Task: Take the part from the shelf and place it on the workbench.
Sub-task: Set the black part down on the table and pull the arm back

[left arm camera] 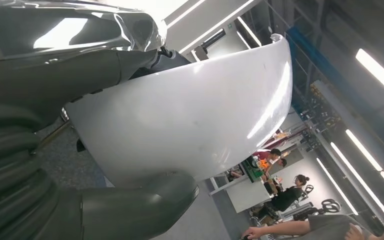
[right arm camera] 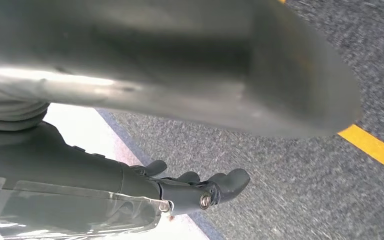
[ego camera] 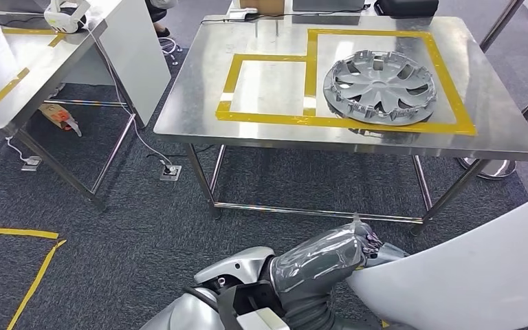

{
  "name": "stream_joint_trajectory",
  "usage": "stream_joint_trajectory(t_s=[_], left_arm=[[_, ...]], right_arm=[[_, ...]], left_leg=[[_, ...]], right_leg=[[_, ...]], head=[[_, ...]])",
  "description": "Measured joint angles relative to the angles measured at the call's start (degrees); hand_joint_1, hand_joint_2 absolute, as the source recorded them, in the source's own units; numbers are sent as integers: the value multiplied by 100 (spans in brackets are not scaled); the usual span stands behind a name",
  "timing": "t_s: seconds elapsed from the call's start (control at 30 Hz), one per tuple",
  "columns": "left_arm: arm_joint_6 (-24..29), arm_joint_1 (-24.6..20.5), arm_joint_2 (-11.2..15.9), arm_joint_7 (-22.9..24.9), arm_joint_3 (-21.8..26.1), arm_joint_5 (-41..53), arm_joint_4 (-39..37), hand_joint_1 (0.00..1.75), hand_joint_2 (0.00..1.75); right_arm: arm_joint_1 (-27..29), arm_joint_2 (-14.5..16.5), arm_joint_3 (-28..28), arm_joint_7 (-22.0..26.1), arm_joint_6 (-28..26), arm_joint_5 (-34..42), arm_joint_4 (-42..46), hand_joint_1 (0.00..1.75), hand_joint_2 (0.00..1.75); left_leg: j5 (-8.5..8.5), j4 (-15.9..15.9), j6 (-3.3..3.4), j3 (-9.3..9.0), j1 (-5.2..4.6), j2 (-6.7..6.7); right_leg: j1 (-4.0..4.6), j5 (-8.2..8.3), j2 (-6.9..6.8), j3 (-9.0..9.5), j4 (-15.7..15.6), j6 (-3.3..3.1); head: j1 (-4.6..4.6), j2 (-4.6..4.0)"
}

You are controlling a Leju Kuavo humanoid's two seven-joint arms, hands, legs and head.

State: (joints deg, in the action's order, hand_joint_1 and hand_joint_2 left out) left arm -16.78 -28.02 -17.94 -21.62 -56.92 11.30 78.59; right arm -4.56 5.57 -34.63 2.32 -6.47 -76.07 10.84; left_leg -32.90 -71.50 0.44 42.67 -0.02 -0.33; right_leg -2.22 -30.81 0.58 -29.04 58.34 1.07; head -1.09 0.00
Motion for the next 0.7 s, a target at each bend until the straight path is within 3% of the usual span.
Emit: stream_joint_trajectory(t_s=[0.1, 0.13, 0.23, 0.27, 0.3, 0.37, 0.43, 0.47, 0.5, 0.53, 0.57, 0.6, 0.67, 0.7], left_arm=[[-1, -6, 3, 1, -1, -1, 19, 175, 175], [-1, -9, 2, 2, -1, -2, 25, 175, 175], [-1, -18, -10, 6, -10, -5, 43, 175, 175], [-1, -21, -14, 7, -14, -6, 50, 175, 175], [-1, -25, -17, 8, -19, -7, 55, 175, 175], [-1, -33, -19, 10, -32, -8, 59, 175, 175], [-1, -32, -17, 13, -46, -8, 55, 175, 175], [0, -30, -16, 14, -49, -8, 52, 175, 175], [-1, -29, -15, 15, -52, -11, 49, 175, 175], [-1, -28, -14, 15, -55, -16, 45, 175, 175], [0, -29, -13, 15, -59, -24, 39, 175, 175], [0, -29, -10, 14, -62, -33, 31, 175, 175], [-3, -28, -4, 13, -69, -45, 13, 175, 175], [-4, -28, -2, 13, -73, -48, 7, 175, 175]], right_arm=[[-18, 22, -1, -1, 0, -11, -1, 0, 0], [-29, 33, -1, -2, 5, -16, -1, 0, 0], [-47, 62, 3, -5, 20, -23, -1, 0, 0], [-50, 66, 4, -5, 20, -25, -1, 0, 0], [-60, 63, 5, -5, 20, -26, 1, 0, 0], [-79, 42, 7, -6, 20, -26, 2, 0, 0], [-72, 22, 7, -7, 21, -26, 2, 0, 0], [-61, 16, 6, -10, 21, -26, 2, 0, 0], [-54, 14, 6, -14, 21, -25, 2, 0, 0], [-49, 9, 5, -17, 20, -24, 2, 0, 0], [-48, 4, 5, -21, 18, -23, 2, 0, 0], [-40, -2, 5, -22, 13, -21, 2, 0, 0], [-26, -4, 5, -21, 5, -17, 0, 0, 0], [-19, -1, 4, -21, 2, -14, -1, 0, 0]], left_leg=[[813, 1095, 206, -310, -102, -37], [940, 1278, 252, -385, -141, -52], [924, 1538, 302, -602, -172, -68], [911, 1607, 317, -698, -159, -65], [885, 1646, 340, -801, -143, -57], [801, 1686, 371, -950, -127, -46], [687, 1686, 386, -1058, -128, -58], [617, 1686, 385, -1132, -128, -67], [547, 1685, 377, -1218, -128, -75], [464, 1684, 364, -1323, -127, -80], [385, 1682, 346, -1422, -127, -82], [301, 1674, 320, -1507, -133, -81], [147, 1652, 261, -1622, -149, -89], [91, 1639, 227, -1655, -153, -92]], right_leg=[[25, -169, 16, 215, -51, 26], [18, -202, 21, 261, -109, 53], [1, -122, 27, 424, -210, 166], [1, -64, 18, 426, -108, 191], [4, -36, 11, 333, 101, 205], [13, -130, -1, -85, 782, 219], [23, -480, -1, -579, 1345, 248], [27, -657, -2, -769, 1454, 265], [26, -716, -3, -866, 1390, 277], [21, -641, -5, -907, 1182, 283], [14, -389, -10, -867, 849, 286], [10, 12, -21, -802, 480, 280], [26, 538, -43, -703, 17, 210], [43, 650, -48, -680, -54, 155]], head=[[-20, 0], [-24, 0], [-65, 1], [-65, 0], [-51, 1], [6, 1], [49, 2], [59, 2], [72, 2], [89, 2], [104, 1], [121, 1], [139, 0], [138, 0]])
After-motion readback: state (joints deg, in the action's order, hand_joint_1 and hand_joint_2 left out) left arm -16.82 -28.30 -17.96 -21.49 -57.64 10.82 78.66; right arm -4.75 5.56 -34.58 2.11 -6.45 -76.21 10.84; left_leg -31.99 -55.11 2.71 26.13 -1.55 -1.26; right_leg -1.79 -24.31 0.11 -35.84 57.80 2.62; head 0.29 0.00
